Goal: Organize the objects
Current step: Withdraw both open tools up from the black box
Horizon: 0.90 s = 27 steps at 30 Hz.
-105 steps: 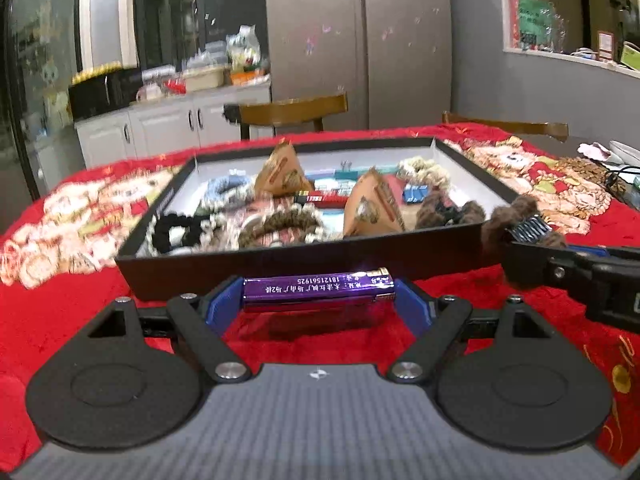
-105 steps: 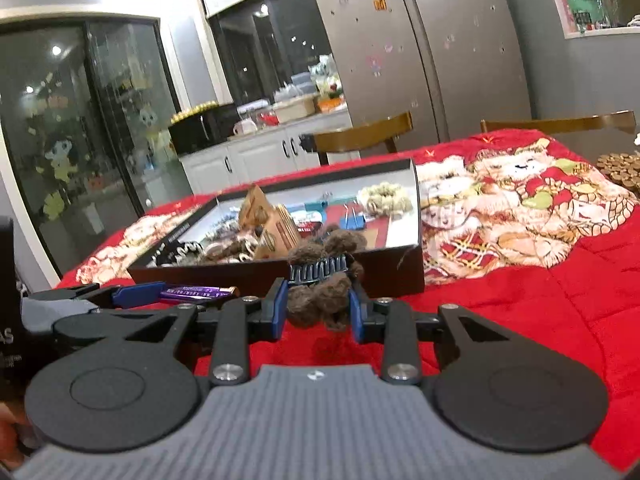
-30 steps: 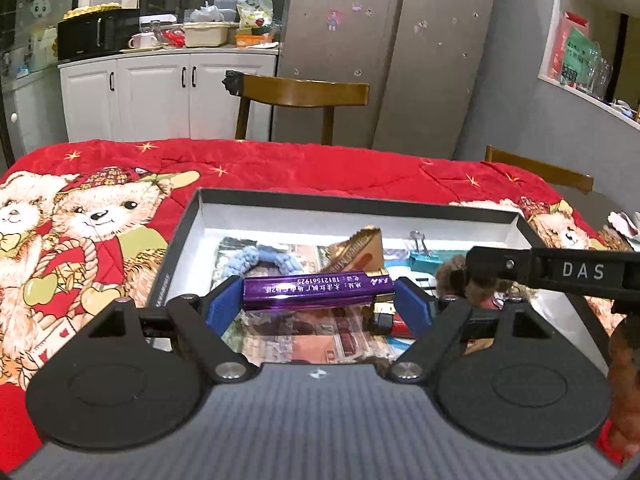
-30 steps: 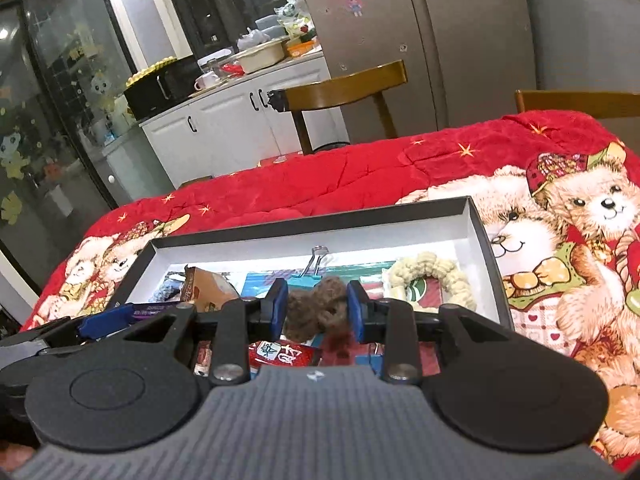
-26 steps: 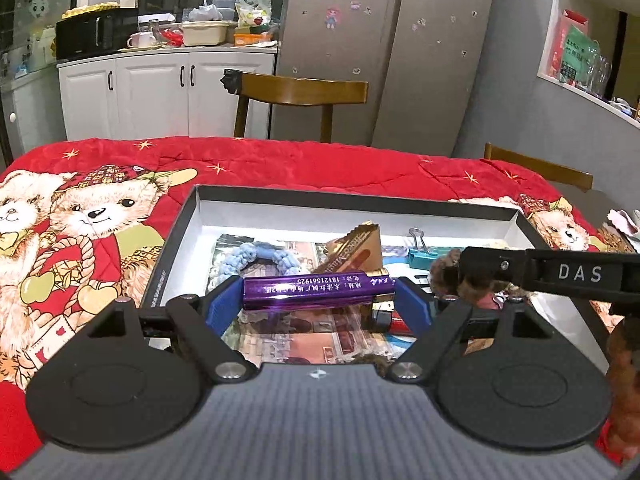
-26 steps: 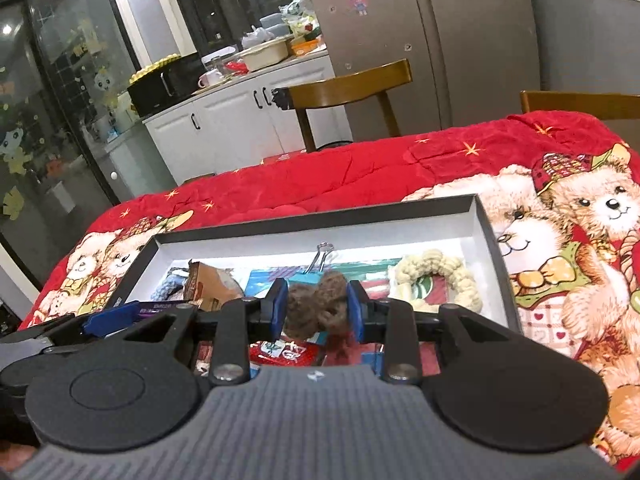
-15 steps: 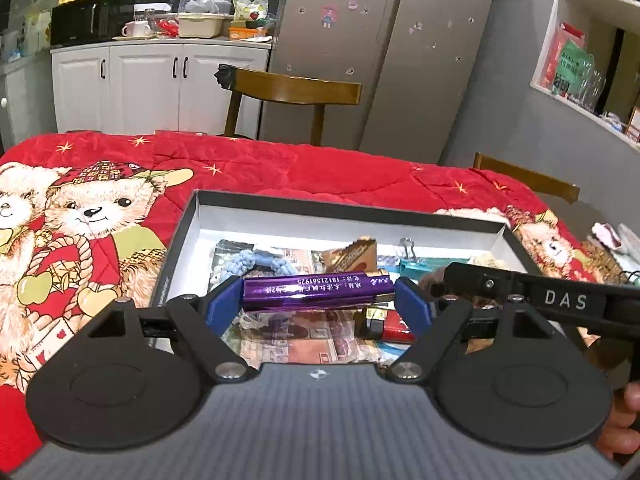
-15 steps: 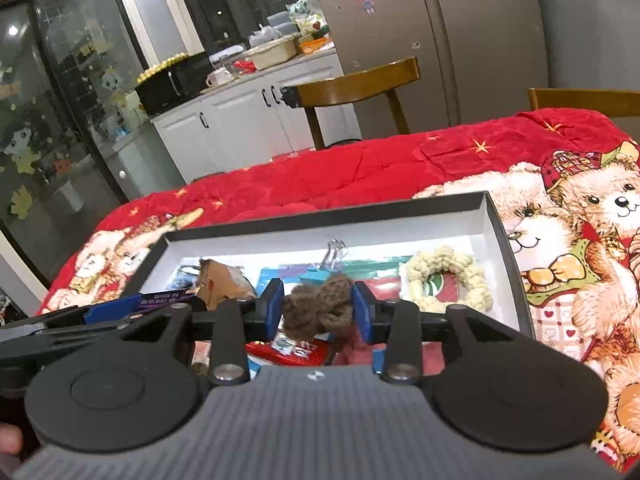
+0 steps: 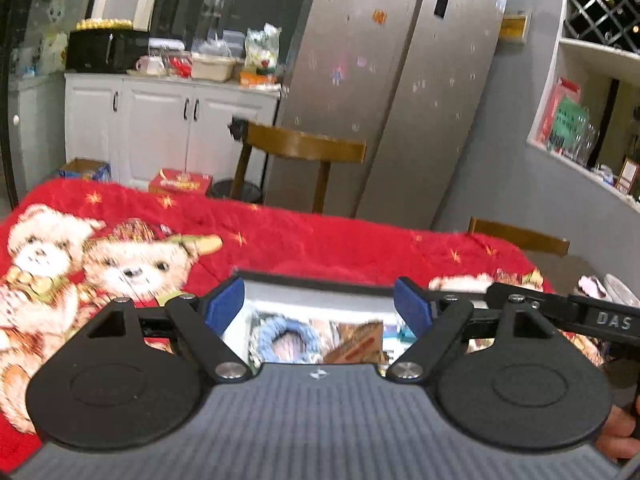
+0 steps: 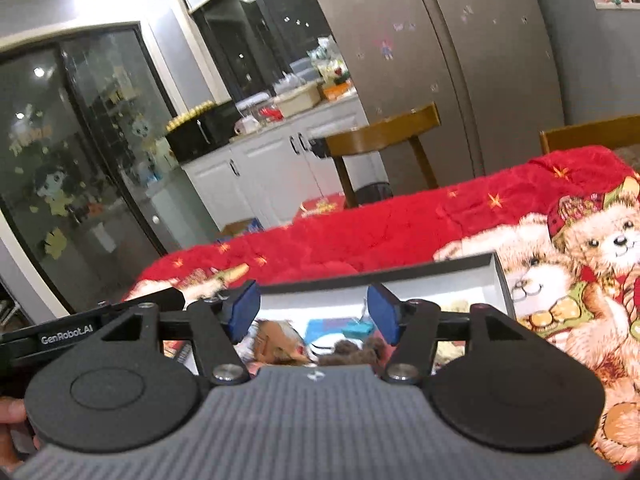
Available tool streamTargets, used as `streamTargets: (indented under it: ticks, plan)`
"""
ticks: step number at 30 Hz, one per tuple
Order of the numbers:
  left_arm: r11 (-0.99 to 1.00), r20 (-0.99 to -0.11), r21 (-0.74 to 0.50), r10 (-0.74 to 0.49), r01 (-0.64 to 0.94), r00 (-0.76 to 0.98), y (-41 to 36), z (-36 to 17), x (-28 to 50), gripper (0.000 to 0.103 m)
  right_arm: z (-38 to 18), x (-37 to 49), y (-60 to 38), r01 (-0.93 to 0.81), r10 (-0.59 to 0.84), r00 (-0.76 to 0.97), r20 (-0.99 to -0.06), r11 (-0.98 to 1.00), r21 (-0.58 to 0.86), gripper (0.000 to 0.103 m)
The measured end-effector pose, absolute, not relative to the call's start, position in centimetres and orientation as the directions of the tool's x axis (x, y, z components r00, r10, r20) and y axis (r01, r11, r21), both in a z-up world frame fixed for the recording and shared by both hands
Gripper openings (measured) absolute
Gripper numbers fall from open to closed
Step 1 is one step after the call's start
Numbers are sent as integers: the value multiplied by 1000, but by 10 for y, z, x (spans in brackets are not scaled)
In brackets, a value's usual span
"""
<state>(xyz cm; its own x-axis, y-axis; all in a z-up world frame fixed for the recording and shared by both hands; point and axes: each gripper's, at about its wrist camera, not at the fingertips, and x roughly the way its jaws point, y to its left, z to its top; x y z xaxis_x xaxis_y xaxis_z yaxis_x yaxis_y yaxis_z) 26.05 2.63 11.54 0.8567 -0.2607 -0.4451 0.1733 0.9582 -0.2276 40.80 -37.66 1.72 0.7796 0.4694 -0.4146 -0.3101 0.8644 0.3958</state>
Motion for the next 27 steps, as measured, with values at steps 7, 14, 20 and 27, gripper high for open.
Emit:
streamTargets:
  ticks: [7, 14, 20, 27]
  plan:
    - [980, -310, -132, -185, 150, 933, 23, 160, 215, 85, 72, 351, -371, -413, 500, 823, -269, 852, 322, 86]
    - [950, -161, -171, -288, 260, 944, 16, 208, 133, 94, 127, 251, -364, -431, 455, 883, -115, 883, 188, 103]
    - [932, -115, -119, -355, 342, 928, 2, 213, 56, 99, 133, 188, -374, -392, 405, 910, -86, 910, 134, 103]
    - [986, -343, -69, -164, 150, 925, -5, 118, 7, 101, 65, 138, -374, -249, 256, 956, -147, 966, 64, 103]
